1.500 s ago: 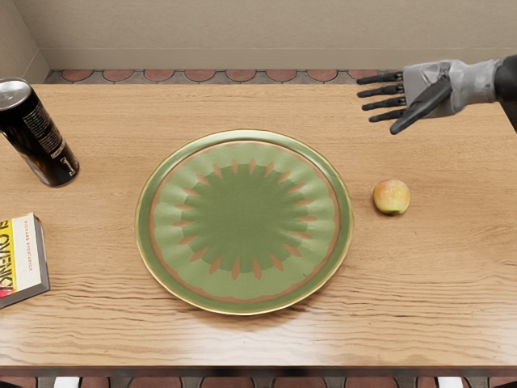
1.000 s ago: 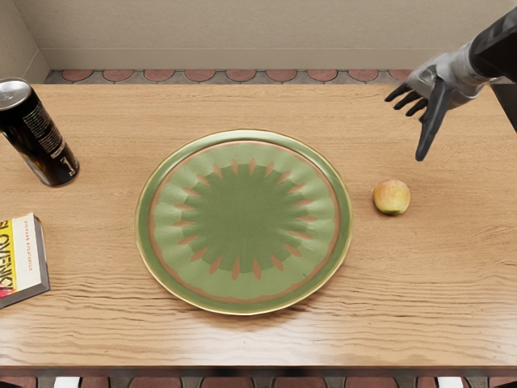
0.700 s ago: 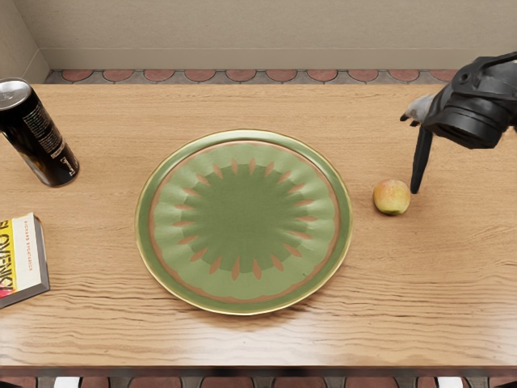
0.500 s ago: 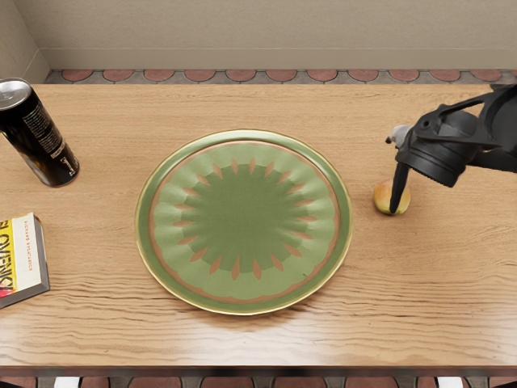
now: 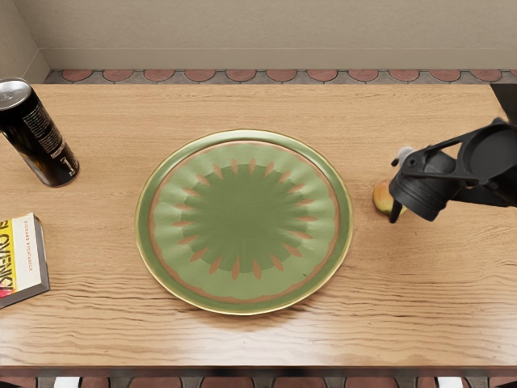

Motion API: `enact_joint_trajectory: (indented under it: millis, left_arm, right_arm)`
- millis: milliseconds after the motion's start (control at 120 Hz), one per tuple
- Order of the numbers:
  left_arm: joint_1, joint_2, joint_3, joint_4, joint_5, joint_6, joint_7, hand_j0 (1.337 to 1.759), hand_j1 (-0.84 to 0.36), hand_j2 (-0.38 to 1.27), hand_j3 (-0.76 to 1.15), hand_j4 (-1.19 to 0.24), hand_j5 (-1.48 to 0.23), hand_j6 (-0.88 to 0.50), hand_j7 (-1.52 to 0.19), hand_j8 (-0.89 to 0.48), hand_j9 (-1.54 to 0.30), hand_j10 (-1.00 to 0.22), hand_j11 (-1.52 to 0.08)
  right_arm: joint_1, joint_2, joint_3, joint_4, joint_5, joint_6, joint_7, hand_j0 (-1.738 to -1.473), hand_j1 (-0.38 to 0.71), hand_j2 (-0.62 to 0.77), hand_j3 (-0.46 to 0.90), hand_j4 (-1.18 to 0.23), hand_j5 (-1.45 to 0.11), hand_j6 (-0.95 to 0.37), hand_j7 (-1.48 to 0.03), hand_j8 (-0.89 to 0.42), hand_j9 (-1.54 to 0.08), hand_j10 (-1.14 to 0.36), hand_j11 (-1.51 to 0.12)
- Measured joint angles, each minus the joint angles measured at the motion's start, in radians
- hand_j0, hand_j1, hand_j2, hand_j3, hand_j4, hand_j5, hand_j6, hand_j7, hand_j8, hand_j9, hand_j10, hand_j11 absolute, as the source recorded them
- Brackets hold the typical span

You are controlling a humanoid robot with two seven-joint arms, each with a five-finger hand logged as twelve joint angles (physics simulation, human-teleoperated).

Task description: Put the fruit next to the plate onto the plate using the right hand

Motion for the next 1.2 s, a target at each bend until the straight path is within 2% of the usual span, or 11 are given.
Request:
enact_joint_trajectory:
  millis: [733, 767, 808, 858, 908, 975, 1008, 1025, 1033, 1125, 1200]
  left_arm:
    - [0.0, 0.0, 0.0, 0.0, 0.0, 0.0, 0.0, 1.658, 0.35, 0.0, 0.0, 0.0, 0.0, 0.0, 0.0, 0.0, 0.0, 0.0, 0.0]
    - [0.0, 0.0, 0.0, 0.0, 0.0, 0.0, 0.0, 1.658, 0.35, 0.0, 0.0, 0.0, 0.0, 0.0, 0.0, 0.0, 0.0, 0.0, 0.0]
    - [0.0, 0.0, 0.0, 0.0, 0.0, 0.0, 0.0, 1.658, 0.35, 0.0, 0.0, 0.0, 0.0, 0.0, 0.0, 0.0, 0.0, 0.0, 0.0]
    - [0.0, 0.0, 0.0, 0.0, 0.0, 0.0, 0.0, 1.658, 0.35, 0.0, 0.0, 0.0, 0.0, 0.0, 0.0, 0.0, 0.0, 0.0, 0.0]
    - [0.0, 0.0, 0.0, 0.0, 0.0, 0.0, 0.0, 1.658, 0.35, 0.0, 0.0, 0.0, 0.0, 0.0, 0.0, 0.0, 0.0, 0.0, 0.0]
    - [0.0, 0.0, 0.0, 0.0, 0.0, 0.0, 0.0, 1.658, 0.35, 0.0, 0.0, 0.0, 0.0, 0.0, 0.0, 0.0, 0.0, 0.0, 0.0]
    - [0.0, 0.0, 0.0, 0.0, 0.0, 0.0, 0.0, 1.658, 0.35, 0.0, 0.0, 0.0, 0.0, 0.0, 0.0, 0.0, 0.0, 0.0, 0.0]
    - [0.0, 0.0, 0.0, 0.0, 0.0, 0.0, 0.0, 1.658, 0.35, 0.0, 0.0, 0.0, 0.0, 0.0, 0.0, 0.0, 0.0, 0.0, 0.0]
    - [0.0, 0.0, 0.0, 0.0, 0.0, 0.0, 0.0, 1.658, 0.35, 0.0, 0.0, 0.0, 0.0, 0.0, 0.0, 0.0, 0.0, 0.0, 0.0]
    - [0.001, 0.0, 0.0, 0.0, 0.0, 0.0, 0.0, 1.658, 0.35, 0.0, 0.0, 0.0, 0.0, 0.0, 0.0, 0.0, 0.0, 0.0, 0.0]
    - [0.0, 0.0, 0.0, 0.0, 0.0, 0.0, 0.0, 1.658, 0.35, 0.0, 0.0, 0.0, 0.0, 0.0, 0.0, 0.0, 0.0, 0.0, 0.0]
  right_arm:
    - [-0.068, 0.035, 0.022, -0.076, -0.005, -0.007, 0.0, -1.658, -0.06, -0.05, 0.0, -0.25, -0.32, -0.25, -0.32, -0.25, -0.32, -0.25, -0.32]
    - [-0.072, 0.035, 0.022, -0.079, -0.006, -0.006, 0.0, -1.658, -0.02, -0.05, 0.0, -0.28, -0.36, -0.28, -0.36, -0.28, -0.36, -0.28, -0.36]
    - [-0.078, 0.035, 0.025, -0.081, -0.005, -0.004, 0.0, -1.658, 0.08, -0.07, 0.0, -0.36, -0.47, -0.36, -0.47, -0.35, -0.47, -0.36, -0.47]
    - [-0.087, 0.033, 0.032, -0.084, -0.013, -0.003, 0.001, -1.657, 0.19, -0.08, 0.0, -0.49, -0.58, -0.24, -0.65, -0.23, -0.67, -0.47, -0.6]
    - [-0.093, 0.029, 0.037, -0.085, -0.018, -0.001, 0.001, -1.656, 0.26, -0.08, 0.0, -0.43, -0.68, -0.18, -0.76, -0.16, -0.78, -0.56, -0.7]
    - [-0.099, 0.025, 0.051, -0.087, -0.015, -0.001, -0.002, -1.648, 0.29, -0.05, 0.0, -0.35, -0.78, -0.11, -0.85, -0.08, -0.88, -0.64, -0.81]
    - [-0.1, 0.021, 0.062, -0.087, -0.01, -0.002, -0.005, -1.644, 0.31, -0.06, 0.0, -0.32, -0.82, -0.11, -0.83, -0.07, -0.88, -0.67, -0.85]
    - [-0.101, 0.019, 0.068, -0.087, -0.009, -0.002, -0.004, -1.644, 0.32, -0.05, 0.0, -0.31, -0.84, -0.13, -0.79, -0.09, -0.85, -0.68, -0.87]
    - [-0.101, 0.018, 0.072, -0.087, -0.009, -0.001, -0.004, -1.644, 0.32, -0.05, 0.0, -0.31, -0.86, -0.14, -0.81, -0.09, -1.06, -0.68, -0.88]
    - [-0.112, -0.03, 0.143, -0.087, -0.01, 0.006, -0.001, -1.642, 0.3, 0.04, 0.0, -0.32, -0.94, -0.17, -0.9, -0.22, -1.07, -0.71, -0.97]
    - [-0.121, -0.085, 0.214, -0.087, -0.012, 0.015, 0.001, -1.641, 0.31, 0.08, 0.0, -0.31, -1.02, -0.18, -0.96, -0.25, -1.11, -0.73, -1.04]
